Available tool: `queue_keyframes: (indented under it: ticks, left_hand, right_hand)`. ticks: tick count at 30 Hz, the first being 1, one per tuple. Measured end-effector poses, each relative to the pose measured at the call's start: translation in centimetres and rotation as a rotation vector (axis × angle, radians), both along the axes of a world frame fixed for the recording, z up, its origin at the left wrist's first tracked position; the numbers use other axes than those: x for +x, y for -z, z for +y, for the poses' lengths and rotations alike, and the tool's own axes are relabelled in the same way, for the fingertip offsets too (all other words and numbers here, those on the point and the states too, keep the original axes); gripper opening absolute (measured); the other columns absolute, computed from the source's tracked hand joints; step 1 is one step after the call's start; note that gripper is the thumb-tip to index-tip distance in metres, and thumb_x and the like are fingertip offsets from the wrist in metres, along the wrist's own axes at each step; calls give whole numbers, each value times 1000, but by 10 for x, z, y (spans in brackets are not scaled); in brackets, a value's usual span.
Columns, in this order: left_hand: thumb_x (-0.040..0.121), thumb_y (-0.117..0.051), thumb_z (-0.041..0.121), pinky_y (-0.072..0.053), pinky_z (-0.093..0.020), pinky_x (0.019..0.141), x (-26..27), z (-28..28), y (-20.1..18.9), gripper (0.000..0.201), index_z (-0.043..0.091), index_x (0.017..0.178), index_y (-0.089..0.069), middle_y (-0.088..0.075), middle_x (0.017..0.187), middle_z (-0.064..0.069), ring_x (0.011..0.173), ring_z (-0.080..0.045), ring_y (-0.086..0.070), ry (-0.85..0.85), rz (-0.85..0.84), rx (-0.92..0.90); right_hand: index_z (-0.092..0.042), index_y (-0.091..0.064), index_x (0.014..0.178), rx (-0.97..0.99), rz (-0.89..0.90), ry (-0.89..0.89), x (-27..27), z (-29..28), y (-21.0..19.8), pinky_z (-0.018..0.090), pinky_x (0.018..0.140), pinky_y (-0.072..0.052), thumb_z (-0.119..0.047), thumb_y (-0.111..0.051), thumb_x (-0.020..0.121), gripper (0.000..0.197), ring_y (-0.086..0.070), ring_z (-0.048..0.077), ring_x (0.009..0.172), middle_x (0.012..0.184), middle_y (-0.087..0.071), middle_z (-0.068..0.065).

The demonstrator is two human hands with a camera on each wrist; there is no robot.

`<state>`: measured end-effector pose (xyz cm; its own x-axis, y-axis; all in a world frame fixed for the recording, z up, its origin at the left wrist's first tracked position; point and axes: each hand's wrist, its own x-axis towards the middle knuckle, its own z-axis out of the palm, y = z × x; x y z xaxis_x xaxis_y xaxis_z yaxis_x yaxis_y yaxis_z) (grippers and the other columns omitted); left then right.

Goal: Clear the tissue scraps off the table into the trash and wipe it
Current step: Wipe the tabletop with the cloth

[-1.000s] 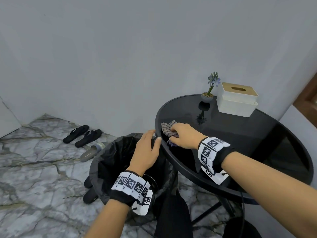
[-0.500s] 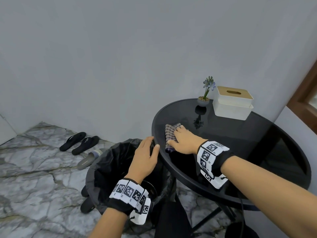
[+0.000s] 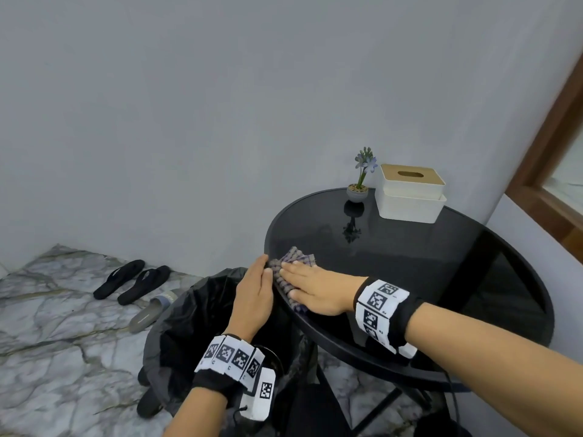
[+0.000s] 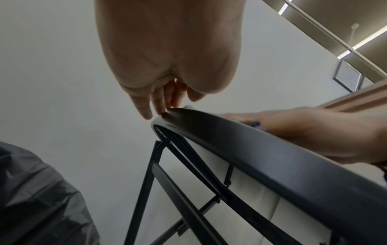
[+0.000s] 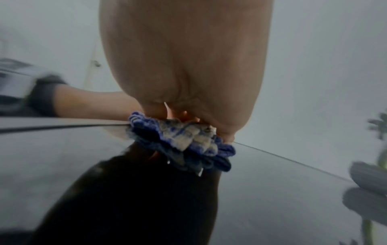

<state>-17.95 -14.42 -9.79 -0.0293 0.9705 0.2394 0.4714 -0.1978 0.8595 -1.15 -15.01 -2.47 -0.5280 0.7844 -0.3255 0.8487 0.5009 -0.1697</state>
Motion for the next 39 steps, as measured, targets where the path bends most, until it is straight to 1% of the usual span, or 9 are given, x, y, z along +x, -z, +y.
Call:
queue_keyframes:
  ticks: [5, 8, 12, 16, 20, 26, 32, 34, 39]
  left_hand:
    - [104, -39, 22, -30, -21, 109, 1, -4, -2, 40, 11, 141, -48, -54, 136, 4, 122, -2, -45, 22, 24, 39]
    - [104, -38, 24, -28, -34, 117, 0, -2, 2, 43, 10, 144, -44, -48, 146, -2, 136, -13, -42, 32, 55, 33]
    - [104, -36, 29, -21, -29, 119, -2, 2, 7, 48, 12, 149, -37, -37, 155, -3, 144, -14, -32, 37, 141, 14]
    - [103, -36, 32, -20, -27, 118, -3, 2, 6, 49, 14, 149, -36, -35, 156, -2, 144, -14, -31, 44, 195, 24]
    - [102, -41, 36, -19, -23, 116, -5, 0, 4, 53, 15, 150, -34, -33, 157, 0, 144, -12, -29, 48, 253, 41]
    - [100, -42, 42, -21, -28, 118, -4, 0, 0, 58, 17, 151, -31, -29, 159, 1, 146, -12, -25, 63, 306, 18]
    - [98, -38, 44, -25, -33, 116, 0, -1, -4, 59, 19, 151, -29, -24, 160, 5, 147, -10, -22, 55, 355, -14]
    - [99, -39, 41, -26, -32, 114, 3, -1, -5, 58, 17, 151, -30, -25, 159, 4, 146, -11, -23, 52, 359, -12]
    - [101, -37, 35, -17, -25, 112, 8, -2, -5, 56, 12, 152, -29, -23, 161, 0, 148, -13, -19, 38, 365, -20]
  right_hand:
    - [-11, -7, 154, -11, 10, 1, 0, -18, -3, 33, 121, 0, -30, -27, 103, 57, 2, 16, 150, 163, 1, 2]
    - [-9, -7, 153, 5, -2, 24, -6, -17, -2, 39, 122, -5, -33, -27, 103, 59, 1, 18, 150, 163, 1, 6]
    - [-6, -8, 153, 12, 14, 84, -22, 3, -2, 42, 121, -5, -33, -29, 102, 61, -1, 22, 150, 162, -1, 10]
    - [-7, -8, 153, 30, 1, 134, -30, 27, -1, 45, 121, -6, -33, -28, 102, 61, -1, 24, 150, 163, -2, 10]
    - [-7, -9, 153, 42, 10, 178, -23, 43, -1, 42, 121, -4, -35, -29, 101, 62, -2, 24, 150, 163, -2, 9]
    - [-7, -9, 153, 52, -11, 305, 4, 52, 5, 43, 121, -8, -39, -28, 100, 65, -3, 26, 149, 162, -3, 10]
    - [-6, -17, 150, 53, 21, 406, 43, 47, 10, 46, 119, -13, -39, -29, 99, 62, -8, 29, 148, 161, -10, 13]
    - [-6, -19, 150, 65, 11, 433, 56, 42, 11, 46, 119, -14, -40, -29, 99, 61, -10, 29, 148, 160, -12, 13]
    - [-7, -16, 151, 71, -11, 487, 87, 30, 11, 46, 119, -13, -40, -28, 99, 63, -10, 29, 148, 161, -11, 13]
